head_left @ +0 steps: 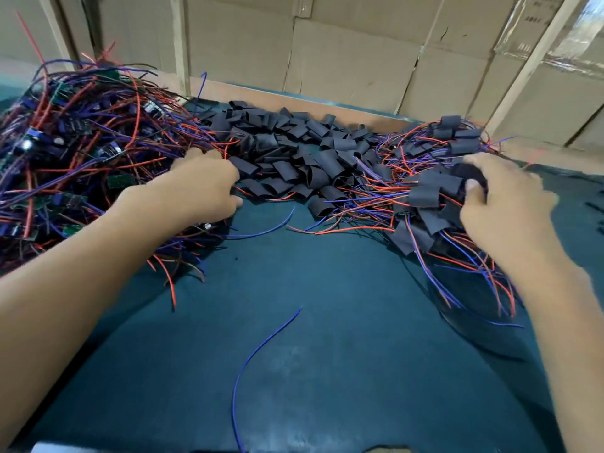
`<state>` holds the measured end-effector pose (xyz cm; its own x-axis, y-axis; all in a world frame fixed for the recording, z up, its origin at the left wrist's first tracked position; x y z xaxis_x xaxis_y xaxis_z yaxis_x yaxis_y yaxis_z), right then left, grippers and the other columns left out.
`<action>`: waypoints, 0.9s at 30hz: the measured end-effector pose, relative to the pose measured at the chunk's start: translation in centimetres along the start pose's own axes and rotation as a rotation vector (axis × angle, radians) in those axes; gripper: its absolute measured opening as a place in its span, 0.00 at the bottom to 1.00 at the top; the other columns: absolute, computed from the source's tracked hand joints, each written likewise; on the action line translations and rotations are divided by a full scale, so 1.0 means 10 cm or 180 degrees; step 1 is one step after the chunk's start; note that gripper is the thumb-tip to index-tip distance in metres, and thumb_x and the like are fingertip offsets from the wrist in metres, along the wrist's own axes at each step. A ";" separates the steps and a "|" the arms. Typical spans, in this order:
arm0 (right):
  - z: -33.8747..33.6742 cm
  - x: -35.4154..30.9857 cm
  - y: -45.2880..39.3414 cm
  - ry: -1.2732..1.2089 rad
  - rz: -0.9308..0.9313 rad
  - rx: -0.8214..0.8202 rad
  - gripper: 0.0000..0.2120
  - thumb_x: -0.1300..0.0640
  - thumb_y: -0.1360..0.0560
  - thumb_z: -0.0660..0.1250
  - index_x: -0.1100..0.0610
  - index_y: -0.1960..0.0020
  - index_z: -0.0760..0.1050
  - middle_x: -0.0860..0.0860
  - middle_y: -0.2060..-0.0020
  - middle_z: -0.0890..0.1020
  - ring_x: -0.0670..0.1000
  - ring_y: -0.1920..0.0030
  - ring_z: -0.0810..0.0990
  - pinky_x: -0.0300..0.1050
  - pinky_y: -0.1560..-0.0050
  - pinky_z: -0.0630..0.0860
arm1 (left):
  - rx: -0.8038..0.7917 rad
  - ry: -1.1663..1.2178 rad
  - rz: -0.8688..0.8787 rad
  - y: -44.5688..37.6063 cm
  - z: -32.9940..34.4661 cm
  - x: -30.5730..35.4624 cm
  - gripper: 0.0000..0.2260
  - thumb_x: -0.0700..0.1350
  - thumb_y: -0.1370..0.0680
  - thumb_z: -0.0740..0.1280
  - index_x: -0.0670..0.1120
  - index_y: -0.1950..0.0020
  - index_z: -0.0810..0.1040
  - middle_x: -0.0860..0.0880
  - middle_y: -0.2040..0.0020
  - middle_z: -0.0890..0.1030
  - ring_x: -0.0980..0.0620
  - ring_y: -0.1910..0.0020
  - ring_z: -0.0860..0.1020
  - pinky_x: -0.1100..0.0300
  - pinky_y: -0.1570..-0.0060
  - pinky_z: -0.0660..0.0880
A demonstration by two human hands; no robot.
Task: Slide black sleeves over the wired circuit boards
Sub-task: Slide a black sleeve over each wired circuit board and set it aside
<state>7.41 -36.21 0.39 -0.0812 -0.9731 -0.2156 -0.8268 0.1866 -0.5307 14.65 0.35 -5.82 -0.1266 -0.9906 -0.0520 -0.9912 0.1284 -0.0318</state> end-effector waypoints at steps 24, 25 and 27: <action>0.10 -1.12 0.67 -0.2587 -0.1306 -0.0311 0.09 0.51 0.22 0.71 0.54 0.45 0.85 0.46 0.54 0.86 0.41 0.56 0.82 0.30 0.50 0.73 | 0.0191 0.4186 0.1744 0.62 -0.54 0.89 0.07 0.37 0.17 0.61 0.43 0.54 0.73 0.45 0.62 0.77 0.55 0.65 0.77 0.61 0.64 0.75; 0.15 -1.14 0.69 -0.2684 -0.1211 -0.0497 0.09 0.51 0.23 0.73 0.53 0.45 0.85 0.46 0.54 0.87 0.41 0.56 0.83 0.30 0.51 0.74 | 0.0085 0.4690 0.1751 0.63 -0.54 0.91 0.07 0.36 0.17 0.60 0.41 0.54 0.73 0.44 0.61 0.76 0.53 0.64 0.77 0.60 0.63 0.75; 0.27 -1.18 0.73 -0.2886 -0.1044 -0.0833 0.11 0.51 0.25 0.75 0.53 0.45 0.84 0.47 0.54 0.87 0.42 0.56 0.84 0.33 0.50 0.76 | -0.0125 0.5453 0.1784 0.62 -0.54 0.92 0.07 0.37 0.17 0.59 0.39 0.54 0.73 0.44 0.61 0.75 0.51 0.62 0.77 0.59 0.62 0.75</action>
<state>3.81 -23.05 -3.13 0.5384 -0.4798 -0.6927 -0.8376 -0.2147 -0.5023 7.10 -8.26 -1.12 -0.2812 0.2184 0.9345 -0.8183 0.4542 -0.3524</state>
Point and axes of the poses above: each hand's wrist, its own y-axis away from the middle knuckle, its own z-axis out of the palm, x = y × z, the point moved 8 cm from there along -y, towards the middle knuckle
